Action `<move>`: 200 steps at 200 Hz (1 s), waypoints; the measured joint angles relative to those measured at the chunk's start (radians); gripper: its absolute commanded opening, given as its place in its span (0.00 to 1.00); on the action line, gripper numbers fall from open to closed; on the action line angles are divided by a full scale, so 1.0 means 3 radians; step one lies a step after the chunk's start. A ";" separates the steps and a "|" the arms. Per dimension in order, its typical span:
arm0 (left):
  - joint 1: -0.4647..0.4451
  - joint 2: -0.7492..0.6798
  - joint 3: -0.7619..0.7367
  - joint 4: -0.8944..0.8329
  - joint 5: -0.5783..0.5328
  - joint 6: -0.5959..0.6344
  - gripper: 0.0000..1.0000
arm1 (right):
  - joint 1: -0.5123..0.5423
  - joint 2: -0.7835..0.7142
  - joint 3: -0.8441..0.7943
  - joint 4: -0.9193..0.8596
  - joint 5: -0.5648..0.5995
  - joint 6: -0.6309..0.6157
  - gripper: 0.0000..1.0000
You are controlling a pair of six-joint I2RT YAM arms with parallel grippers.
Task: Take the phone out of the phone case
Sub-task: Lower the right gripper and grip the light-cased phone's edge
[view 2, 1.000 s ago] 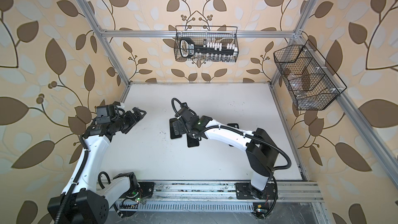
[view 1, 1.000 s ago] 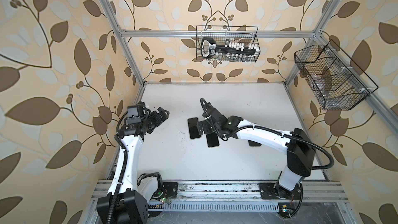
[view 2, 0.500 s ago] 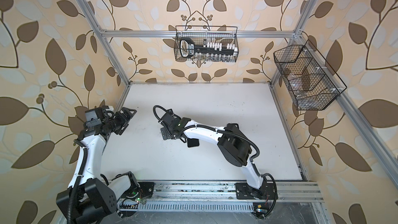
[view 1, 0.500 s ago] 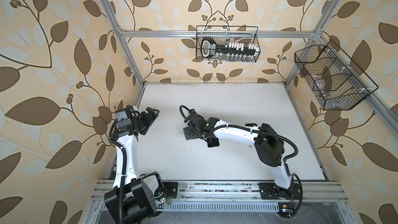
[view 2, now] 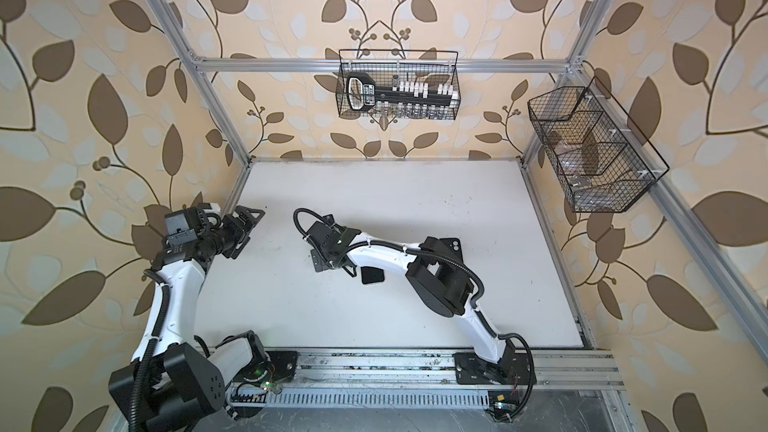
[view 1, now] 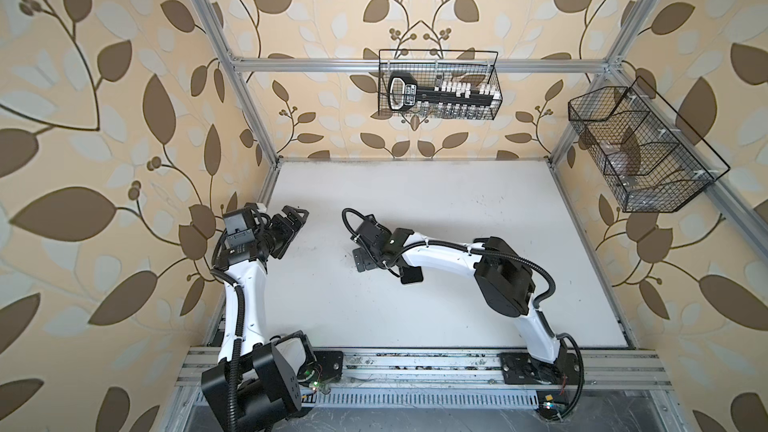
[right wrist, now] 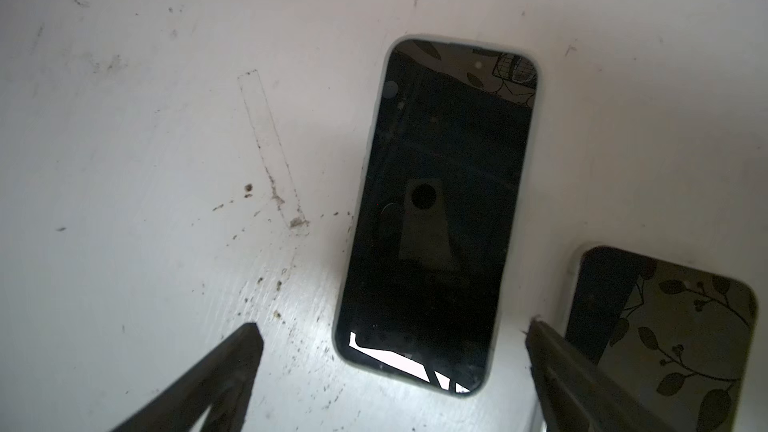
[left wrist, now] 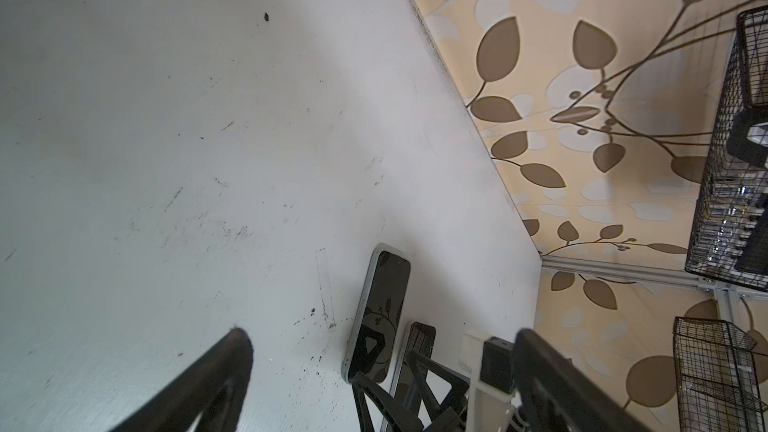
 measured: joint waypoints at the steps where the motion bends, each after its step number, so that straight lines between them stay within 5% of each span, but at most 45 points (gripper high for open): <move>1: -0.0001 0.0000 0.0000 0.0001 0.0000 0.0001 0.99 | 0.0000 0.0005 0.0003 -0.0003 0.0001 0.0001 1.00; 200: -0.0001 -0.0038 -0.0003 -0.0072 -0.0003 0.0033 0.99 | -0.0080 0.0418 0.0346 -0.0070 0.0202 0.0112 0.91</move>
